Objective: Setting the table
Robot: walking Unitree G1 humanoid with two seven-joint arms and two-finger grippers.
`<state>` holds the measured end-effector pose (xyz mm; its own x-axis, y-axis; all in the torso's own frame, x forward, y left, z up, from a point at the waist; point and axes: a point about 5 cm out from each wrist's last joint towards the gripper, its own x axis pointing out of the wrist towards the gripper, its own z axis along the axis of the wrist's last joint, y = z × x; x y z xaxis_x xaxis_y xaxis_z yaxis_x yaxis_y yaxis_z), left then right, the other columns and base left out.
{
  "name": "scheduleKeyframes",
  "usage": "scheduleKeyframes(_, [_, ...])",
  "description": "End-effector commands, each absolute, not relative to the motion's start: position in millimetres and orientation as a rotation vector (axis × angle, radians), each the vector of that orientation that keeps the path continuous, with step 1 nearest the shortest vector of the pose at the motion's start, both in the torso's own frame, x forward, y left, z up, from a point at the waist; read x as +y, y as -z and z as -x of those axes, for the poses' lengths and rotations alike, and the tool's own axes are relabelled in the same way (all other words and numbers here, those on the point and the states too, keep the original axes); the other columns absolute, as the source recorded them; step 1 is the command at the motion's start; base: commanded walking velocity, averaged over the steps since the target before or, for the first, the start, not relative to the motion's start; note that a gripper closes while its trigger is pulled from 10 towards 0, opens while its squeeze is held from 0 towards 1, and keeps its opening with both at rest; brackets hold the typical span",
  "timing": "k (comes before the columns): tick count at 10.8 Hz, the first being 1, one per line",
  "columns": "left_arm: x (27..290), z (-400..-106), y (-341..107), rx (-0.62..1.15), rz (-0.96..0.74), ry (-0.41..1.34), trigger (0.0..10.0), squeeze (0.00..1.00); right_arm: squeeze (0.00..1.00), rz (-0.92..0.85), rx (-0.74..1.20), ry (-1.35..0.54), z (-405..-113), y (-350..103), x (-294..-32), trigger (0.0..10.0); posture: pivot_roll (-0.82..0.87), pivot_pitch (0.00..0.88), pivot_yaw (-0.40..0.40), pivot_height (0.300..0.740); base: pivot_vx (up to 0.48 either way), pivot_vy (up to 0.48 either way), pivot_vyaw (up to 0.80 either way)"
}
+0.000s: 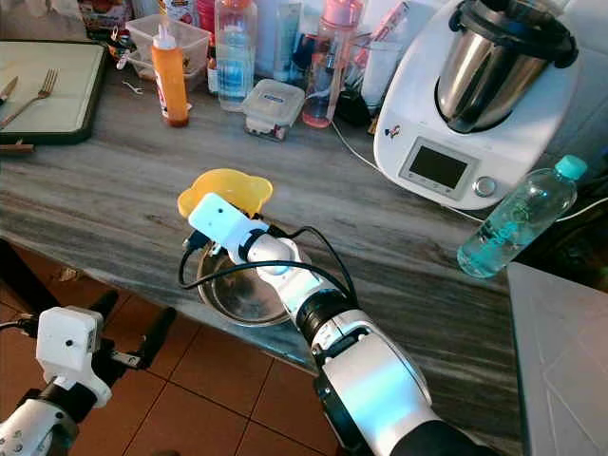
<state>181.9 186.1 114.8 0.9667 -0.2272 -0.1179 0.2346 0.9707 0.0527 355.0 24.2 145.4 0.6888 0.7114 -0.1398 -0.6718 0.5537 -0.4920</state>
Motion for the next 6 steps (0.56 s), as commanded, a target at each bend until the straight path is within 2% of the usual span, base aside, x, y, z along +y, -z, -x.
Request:
scheduleKeyframes(1, [184, -180, -115, 0.115, -0.065, 0.244, 10.0, 0.0, 1.0, 0.523, -0.129, -0.88, -345, -158, 54, 10.0, 0.35, 0.114, -0.177, 0.74, 0.0, 0.0, 0.0])
scheduleKeyframes(6, [184, -181, -114, 0.115, -0.067, 0.239, 10.0, 0.0, 1.0, 0.521, -0.174, -0.856, -347, -168, 58, 10.0, 0.35, 0.109, -0.178, 0.74, 0.0, 0.0, 0.0])
